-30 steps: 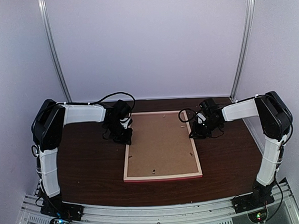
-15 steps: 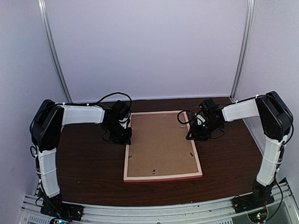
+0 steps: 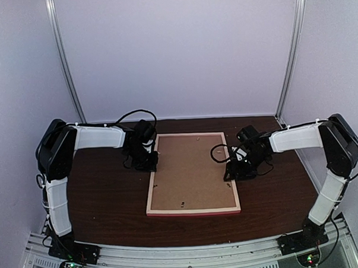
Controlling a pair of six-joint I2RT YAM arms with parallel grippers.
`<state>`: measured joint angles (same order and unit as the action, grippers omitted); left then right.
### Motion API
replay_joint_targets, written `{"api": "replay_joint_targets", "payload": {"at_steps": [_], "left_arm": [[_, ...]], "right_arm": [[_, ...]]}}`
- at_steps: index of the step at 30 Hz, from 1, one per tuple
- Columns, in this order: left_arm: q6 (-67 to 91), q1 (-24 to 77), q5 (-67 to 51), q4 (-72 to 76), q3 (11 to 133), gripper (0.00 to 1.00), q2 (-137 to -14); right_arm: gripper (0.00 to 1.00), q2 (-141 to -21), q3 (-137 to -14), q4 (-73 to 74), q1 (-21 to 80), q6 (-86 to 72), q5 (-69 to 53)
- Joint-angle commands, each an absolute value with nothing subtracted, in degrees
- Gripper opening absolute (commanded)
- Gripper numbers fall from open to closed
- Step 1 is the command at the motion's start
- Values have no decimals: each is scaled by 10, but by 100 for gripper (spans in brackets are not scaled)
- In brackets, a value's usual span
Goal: Put the photo into the frame
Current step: Press the fastener onto the backboard.
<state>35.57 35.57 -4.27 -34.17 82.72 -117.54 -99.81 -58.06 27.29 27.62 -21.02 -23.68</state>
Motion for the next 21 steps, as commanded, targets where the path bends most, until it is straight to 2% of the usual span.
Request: {"api": "replay_joint_targets", "payload": {"at_steps": [1, 9, 21], "left_arm": [[341, 357, -44, -324, 821, 16, -1188], [336, 357, -43, -326, 824, 16, -1189], [336, 357, -45, -326, 824, 16, -1191]], "right_arm": [[71, -981, -573, 307, 298, -194, -199], [57, -997, -580, 319, 311, -182, -180], [55, -998, -586, 344, 320, -146, -150]]}}
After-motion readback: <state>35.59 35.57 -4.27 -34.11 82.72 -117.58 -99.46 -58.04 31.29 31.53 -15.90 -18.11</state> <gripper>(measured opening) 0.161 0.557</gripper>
